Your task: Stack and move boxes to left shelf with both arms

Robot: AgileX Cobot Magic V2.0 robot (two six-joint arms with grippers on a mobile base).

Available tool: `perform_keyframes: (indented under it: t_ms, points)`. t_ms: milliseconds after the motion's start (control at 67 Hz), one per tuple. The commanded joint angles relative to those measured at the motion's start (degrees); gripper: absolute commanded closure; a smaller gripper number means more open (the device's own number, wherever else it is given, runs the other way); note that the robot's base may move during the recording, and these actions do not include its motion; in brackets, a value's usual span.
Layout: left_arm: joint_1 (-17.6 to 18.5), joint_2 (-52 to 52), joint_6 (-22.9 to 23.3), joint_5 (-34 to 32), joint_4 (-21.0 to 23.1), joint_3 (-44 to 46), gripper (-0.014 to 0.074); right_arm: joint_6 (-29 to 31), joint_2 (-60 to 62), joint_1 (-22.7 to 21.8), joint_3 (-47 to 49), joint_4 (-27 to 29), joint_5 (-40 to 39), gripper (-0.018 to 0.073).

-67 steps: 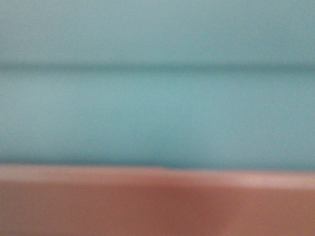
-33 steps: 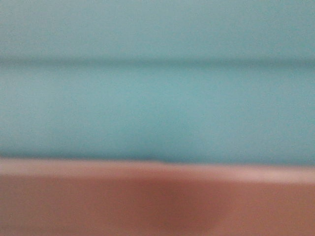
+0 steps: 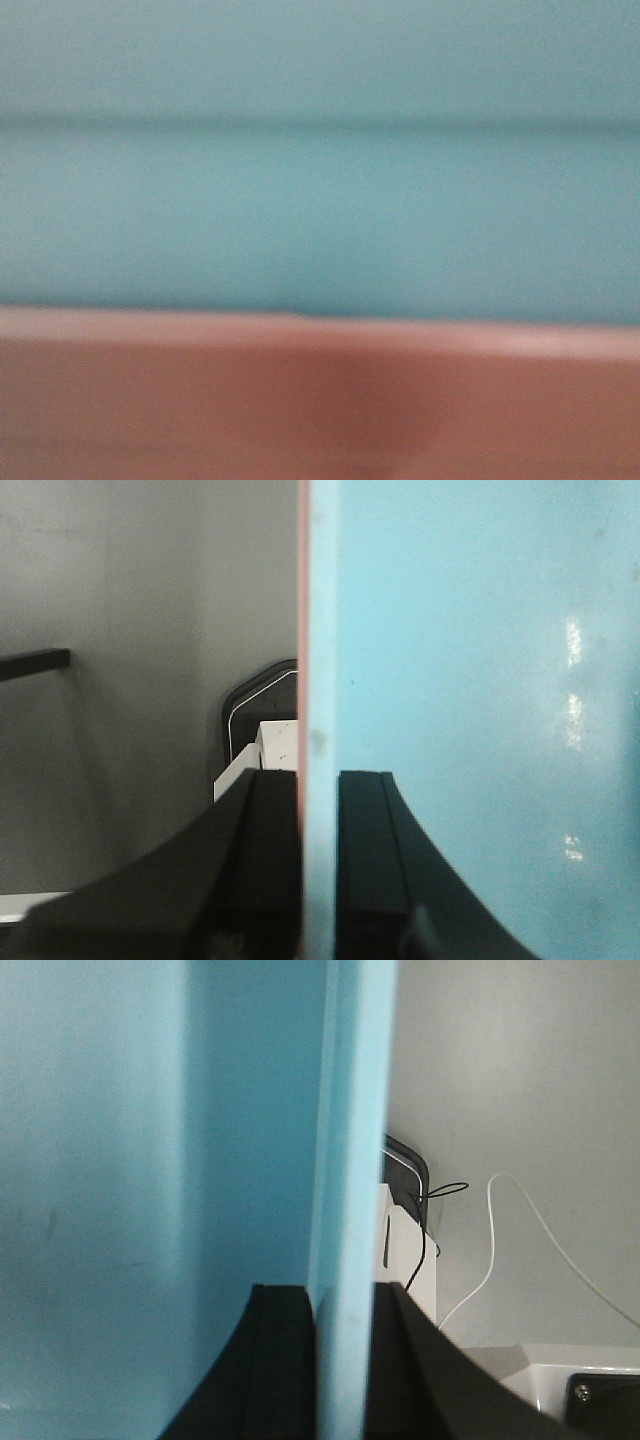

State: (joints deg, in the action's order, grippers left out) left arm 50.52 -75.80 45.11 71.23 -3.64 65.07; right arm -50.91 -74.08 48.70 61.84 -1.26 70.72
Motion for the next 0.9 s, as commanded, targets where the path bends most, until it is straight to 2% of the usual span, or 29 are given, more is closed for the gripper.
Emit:
perform_keyframes:
  t_ms: [0,881]
  points:
    - [0.3,2.0,0.2,5.1,-1.6,2.0,0.0601,0.4,1.9,0.1,1.7,-0.9,2.4,0.0503]
    - [0.3,2.0,0.2,5.2,-2.3,2.0,0.0601,0.4,1.9,0.1,1.7,-1.0,2.4,0.0503]
